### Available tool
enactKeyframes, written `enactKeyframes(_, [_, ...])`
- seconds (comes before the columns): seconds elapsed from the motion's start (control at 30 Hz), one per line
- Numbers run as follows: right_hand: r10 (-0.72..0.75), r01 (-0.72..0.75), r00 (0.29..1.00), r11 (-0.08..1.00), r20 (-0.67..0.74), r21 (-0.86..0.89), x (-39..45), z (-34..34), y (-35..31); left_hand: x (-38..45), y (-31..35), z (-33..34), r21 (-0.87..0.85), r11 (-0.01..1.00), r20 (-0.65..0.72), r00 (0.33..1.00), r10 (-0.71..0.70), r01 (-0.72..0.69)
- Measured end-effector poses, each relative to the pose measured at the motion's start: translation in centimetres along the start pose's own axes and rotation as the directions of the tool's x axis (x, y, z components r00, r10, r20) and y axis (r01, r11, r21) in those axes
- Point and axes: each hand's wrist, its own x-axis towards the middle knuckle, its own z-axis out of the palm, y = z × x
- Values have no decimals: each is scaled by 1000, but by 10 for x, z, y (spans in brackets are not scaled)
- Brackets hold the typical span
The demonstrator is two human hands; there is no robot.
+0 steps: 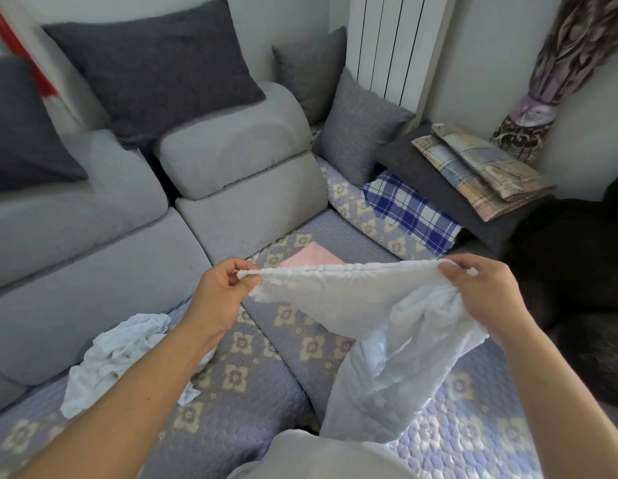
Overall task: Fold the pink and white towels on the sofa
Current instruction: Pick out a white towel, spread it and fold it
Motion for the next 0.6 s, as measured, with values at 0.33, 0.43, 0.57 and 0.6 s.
enactKeyframes(0.33, [-379,338,926,814,9,-473,65,-43,-125,93,158,-7,508,798,-167,872,461,-325])
enactKeyframes(0.43, [-590,477,738,800,-329,-366,90,-81,-210,119,266,-9,154,876,-297,824,482,-457])
enactKeyframes(0.57, [-615,505,787,693,-57,-514,117,-112,-310,123,380,-18,-384,813,-223,898,378,-438])
enactKeyframes(0.6, [-612,497,788,697,-67,-517,120,-119,-326,120,396,-22,-432,781,-225,893,390,-450])
